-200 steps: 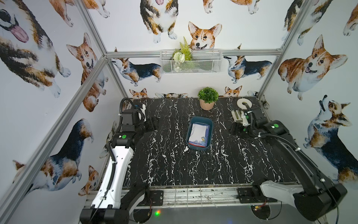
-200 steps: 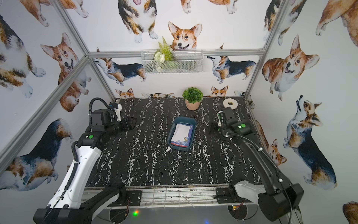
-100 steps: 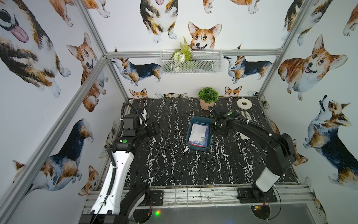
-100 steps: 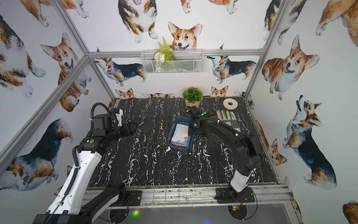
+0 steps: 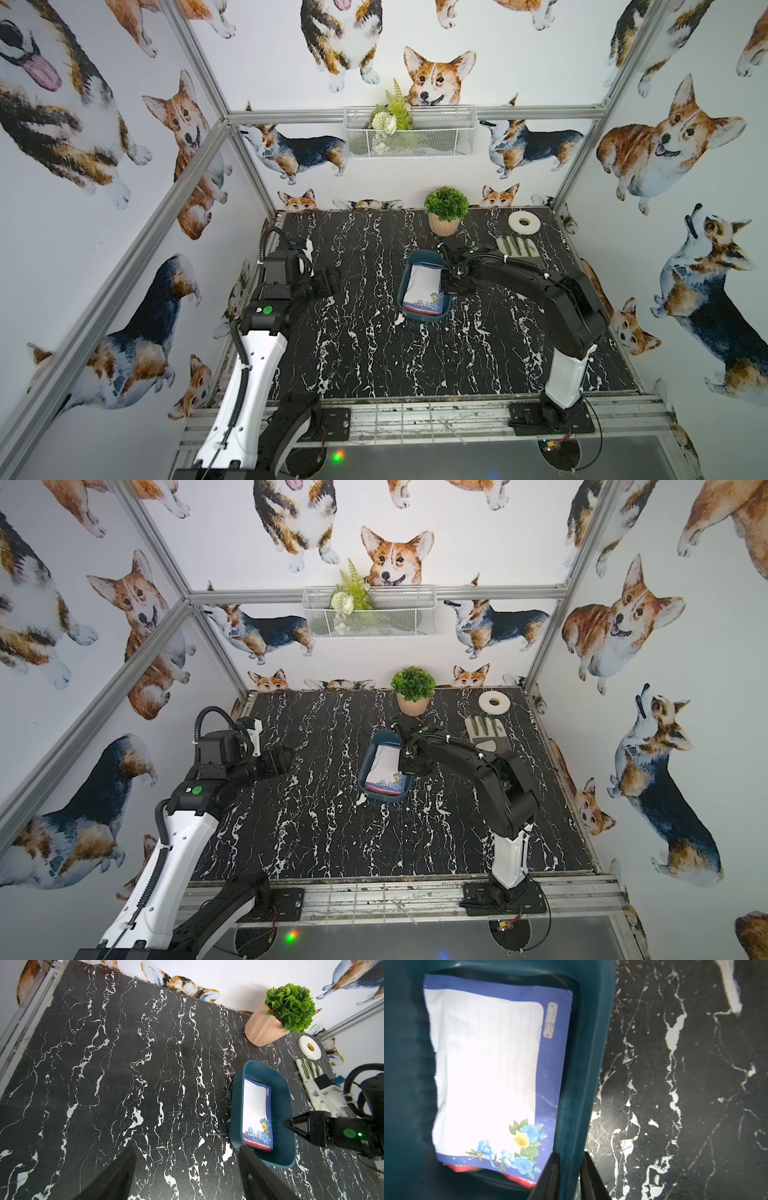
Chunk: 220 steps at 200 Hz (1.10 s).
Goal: Take out the stationery paper from the storage box
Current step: Move the storage box to the center of the board.
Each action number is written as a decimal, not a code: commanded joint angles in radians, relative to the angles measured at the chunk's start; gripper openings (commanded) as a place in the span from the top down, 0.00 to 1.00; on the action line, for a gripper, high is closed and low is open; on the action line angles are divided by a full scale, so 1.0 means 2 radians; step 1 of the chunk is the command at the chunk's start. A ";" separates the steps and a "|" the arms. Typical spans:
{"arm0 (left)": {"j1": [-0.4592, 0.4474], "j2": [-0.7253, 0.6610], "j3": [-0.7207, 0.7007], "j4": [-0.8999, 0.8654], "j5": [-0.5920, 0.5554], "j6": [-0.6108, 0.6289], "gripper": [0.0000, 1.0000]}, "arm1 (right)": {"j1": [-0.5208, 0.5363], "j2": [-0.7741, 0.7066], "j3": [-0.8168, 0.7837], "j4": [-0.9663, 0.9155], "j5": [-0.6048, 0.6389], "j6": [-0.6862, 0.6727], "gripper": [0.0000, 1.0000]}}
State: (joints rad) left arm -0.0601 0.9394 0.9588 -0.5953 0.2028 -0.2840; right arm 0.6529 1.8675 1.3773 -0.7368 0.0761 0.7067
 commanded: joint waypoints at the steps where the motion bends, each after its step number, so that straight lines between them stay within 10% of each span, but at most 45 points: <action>1: -0.001 -0.004 -0.002 0.009 -0.008 0.001 0.19 | 0.000 -0.009 -0.014 0.002 0.033 0.007 0.78; 139: -0.001 -0.016 -0.011 -0.003 -0.014 0.008 0.19 | -0.024 -0.066 -0.053 -0.059 0.137 -0.132 1.00; 185: -0.001 -0.016 -0.012 -0.002 -0.017 0.010 0.19 | -0.040 -0.136 -0.093 -0.015 0.119 -0.131 0.50; 220: -0.001 -0.019 -0.013 -0.002 -0.016 0.008 0.19 | -0.032 -0.238 -0.108 0.005 0.127 -0.141 0.31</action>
State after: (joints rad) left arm -0.0601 0.9085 0.9363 -0.5968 0.1753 -0.2684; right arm 0.5797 1.5276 1.1797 -0.7891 0.3065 0.4412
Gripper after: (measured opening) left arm 0.813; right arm 0.553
